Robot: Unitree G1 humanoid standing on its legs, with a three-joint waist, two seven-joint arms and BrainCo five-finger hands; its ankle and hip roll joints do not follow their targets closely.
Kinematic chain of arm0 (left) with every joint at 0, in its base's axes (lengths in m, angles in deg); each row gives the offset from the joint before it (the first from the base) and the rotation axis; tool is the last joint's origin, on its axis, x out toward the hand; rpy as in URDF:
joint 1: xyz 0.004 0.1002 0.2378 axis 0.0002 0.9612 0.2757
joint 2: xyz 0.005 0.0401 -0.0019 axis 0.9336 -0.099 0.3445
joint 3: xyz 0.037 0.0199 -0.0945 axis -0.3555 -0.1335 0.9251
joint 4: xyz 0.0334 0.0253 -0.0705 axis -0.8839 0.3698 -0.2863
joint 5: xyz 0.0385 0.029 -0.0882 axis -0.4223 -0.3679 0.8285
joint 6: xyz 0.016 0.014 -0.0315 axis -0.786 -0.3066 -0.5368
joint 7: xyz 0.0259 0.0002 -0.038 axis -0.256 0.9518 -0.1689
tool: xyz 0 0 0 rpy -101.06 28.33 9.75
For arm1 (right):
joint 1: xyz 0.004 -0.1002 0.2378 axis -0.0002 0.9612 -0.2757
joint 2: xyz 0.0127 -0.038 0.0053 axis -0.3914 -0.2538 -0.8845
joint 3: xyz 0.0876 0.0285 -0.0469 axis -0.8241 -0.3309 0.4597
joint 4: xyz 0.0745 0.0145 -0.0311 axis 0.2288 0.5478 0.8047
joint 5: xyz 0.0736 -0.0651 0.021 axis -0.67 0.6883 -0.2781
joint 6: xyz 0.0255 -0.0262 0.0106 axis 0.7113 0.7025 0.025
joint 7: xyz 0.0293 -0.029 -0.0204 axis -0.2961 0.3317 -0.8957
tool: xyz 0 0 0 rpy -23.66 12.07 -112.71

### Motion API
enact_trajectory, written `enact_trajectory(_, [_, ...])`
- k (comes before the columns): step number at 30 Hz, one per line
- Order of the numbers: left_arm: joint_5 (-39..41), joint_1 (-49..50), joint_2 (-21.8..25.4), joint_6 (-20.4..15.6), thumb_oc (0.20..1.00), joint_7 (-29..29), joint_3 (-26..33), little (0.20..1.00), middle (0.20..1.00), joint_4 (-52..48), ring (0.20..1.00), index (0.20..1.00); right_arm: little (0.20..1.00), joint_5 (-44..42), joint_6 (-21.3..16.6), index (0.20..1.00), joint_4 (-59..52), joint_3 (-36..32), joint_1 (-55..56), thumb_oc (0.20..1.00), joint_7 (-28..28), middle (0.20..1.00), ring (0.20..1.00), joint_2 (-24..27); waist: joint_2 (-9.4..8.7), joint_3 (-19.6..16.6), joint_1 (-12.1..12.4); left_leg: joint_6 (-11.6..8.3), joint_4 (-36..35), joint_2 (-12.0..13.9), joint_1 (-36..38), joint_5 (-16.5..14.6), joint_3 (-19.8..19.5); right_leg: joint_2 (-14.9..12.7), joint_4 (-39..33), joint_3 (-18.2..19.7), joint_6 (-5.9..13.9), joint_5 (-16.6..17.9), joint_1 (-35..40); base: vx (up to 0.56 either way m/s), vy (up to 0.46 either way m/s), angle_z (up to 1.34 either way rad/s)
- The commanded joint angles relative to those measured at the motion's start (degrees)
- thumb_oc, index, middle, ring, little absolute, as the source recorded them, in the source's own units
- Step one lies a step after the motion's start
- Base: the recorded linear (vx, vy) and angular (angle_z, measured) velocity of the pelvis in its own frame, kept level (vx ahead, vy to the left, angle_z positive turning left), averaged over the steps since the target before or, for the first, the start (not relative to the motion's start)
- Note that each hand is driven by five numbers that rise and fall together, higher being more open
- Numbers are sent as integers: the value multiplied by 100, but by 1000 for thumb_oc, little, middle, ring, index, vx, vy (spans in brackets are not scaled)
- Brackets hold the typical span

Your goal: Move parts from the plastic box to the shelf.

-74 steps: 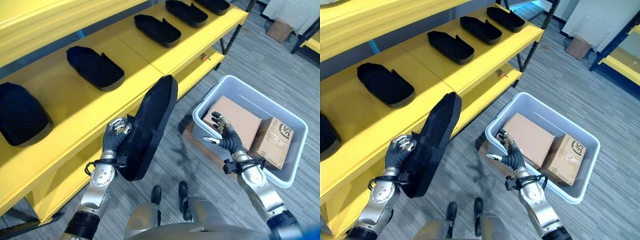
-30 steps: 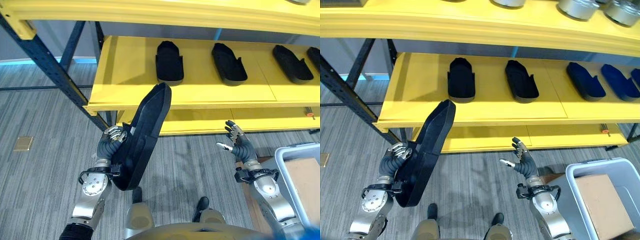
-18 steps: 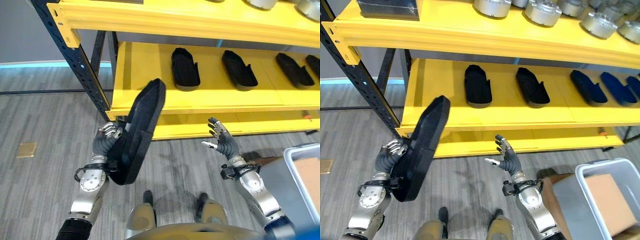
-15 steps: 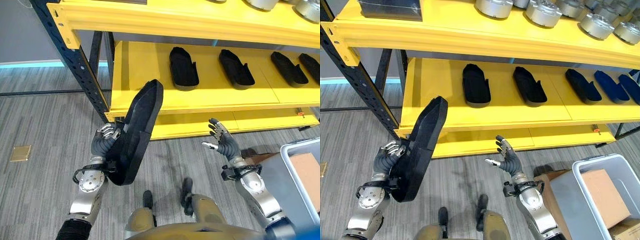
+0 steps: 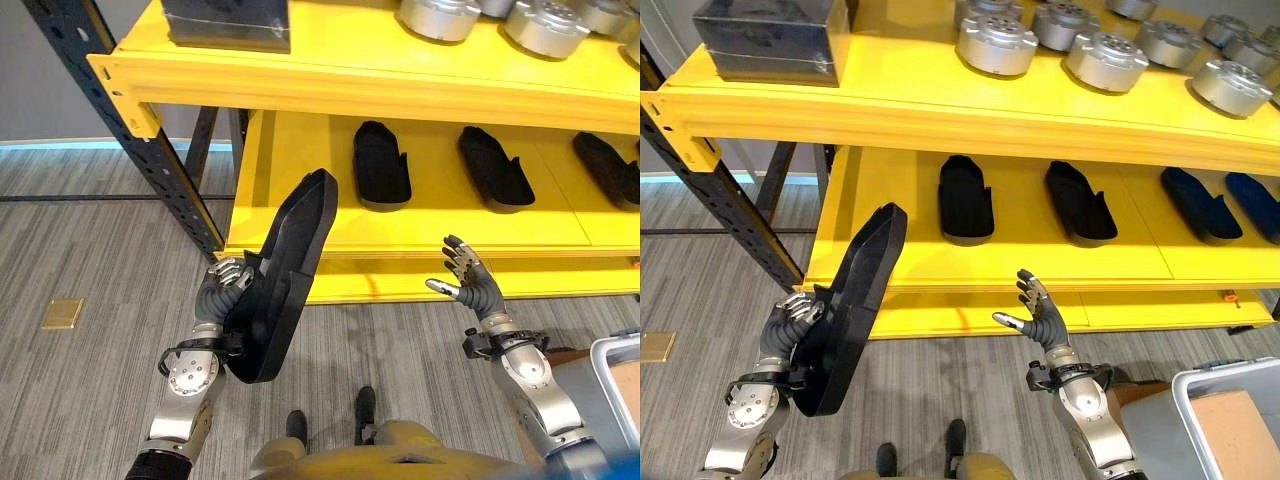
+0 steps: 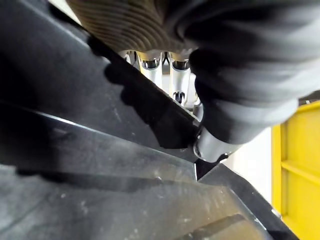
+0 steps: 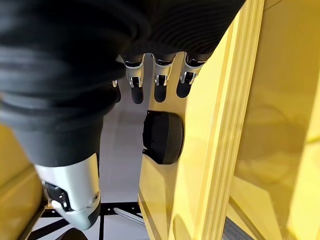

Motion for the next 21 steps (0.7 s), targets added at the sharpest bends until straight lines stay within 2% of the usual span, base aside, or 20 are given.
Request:
enact_trajectory(1, [82,-201,33,-296,200,-24,17,200,200,-348,200,200,1000,-52,-302,1000,-196,-75,-29,1000,-2,1000,1000,192,93,-272,45,-250,244,561,-9,-135,346,-278,623,-118,473,-288,-277,28,-83,2])
enact_trajectory(3, [124,-257,6,-308,200,-26,-11,200,200,-324,200,200,1000,-64,-315,1000,-180,-88,-41,1000,19,1000,1000,211,100,-209,20,-284,583,608,-169,-201,294,-267,723,-103,400,-376,-295,-1,-108,4])
enact_trajectory(5, [175,-291,-15,-330,200,-44,-33,200,200,-312,200,200,1000,-92,-338,1000,-163,-86,-48,1000,31,1000,1000,241,68,-92,45,-346,1268,612,-477,-218,194,-257,767,-84,286,-463,-252,-41,-110,16])
enact_trajectory(6, [199,-304,-24,-344,200,-40,-32,200,200,-329,200,200,1000,-93,-344,1000,-159,-92,-64,1000,28,1000,1000,278,62,52,106,-402,1887,590,-738,-164,33,-235,808,-80,197,-485,-186,-76,-92,22])
enact_trajectory(8, [225,-414,-45,-372,200,4,-88,200,200,-317,200,200,1000,-66,-372,1000,-149,-90,-122,1000,41,1000,1000,360,25,235,219,-458,2383,377,-1100,42,-388,-244,809,-60,156,-482,-163,-97,-39,19])
enact_trajectory(10, [266,-484,-56,-355,200,-7,-98,200,200,-322,200,200,1000,-50,-392,1000,-88,-130,-141,1000,104,1000,1000,348,-3,218,149,-435,1870,624,-1209,1,-423,-319,786,-136,228,-497,-154,12,48,17])
enact_trajectory(12, [273,-523,-74,-360,200,38,-126,200,200,-344,200,200,1000,-52,-411,1000,-26,-153,-160,1000,225,1000,1000,300,35,166,141,-444,1161,1014,-1208,334,-426,-371,790,-96,333,-484,-157,89,136,24])
enact_trajectory(14, [237,-627,-85,-377,200,97,-125,200,200,-297,200,200,1000,-47,-425,1000,50,-189,-208,1000,314,1000,1000,284,157,189,210,-536,568,1119,-1254,737,-752,-368,796,40,388,-515,-115,82,189,12])
enact_trajectory(16, [269,-651,-103,-411,200,109,-131,200,200,-290,200,200,1000,-53,-422,1000,95,-189,-229,1000,317,1000,1000,268,237,210,211,-546,567,1087,-1181,587,-874,-418,777,183,454,-526,-119,59,222,-26])
enact_trajectory(18, [260,-675,-116,-413,200,86,-201,200,200,-311,200,200,1000,-25,-431,1000,82,-173,-195,1000,295,1000,1000,228,271,218,141,-561,550,1036,-1186,548,-622,-543,688,228,516,-422,-92,64,265,-66])
enact_trajectory(21, [180,-843,-18,-446,200,98,-279,200,200,-233,200,200,1000,-27,-408,1000,102,-89,-317,1000,311,1000,1000,127,189,290,175,-472,717,881,-1140,336,-382,-740,562,395,651,-232,-117,36,243,-44])
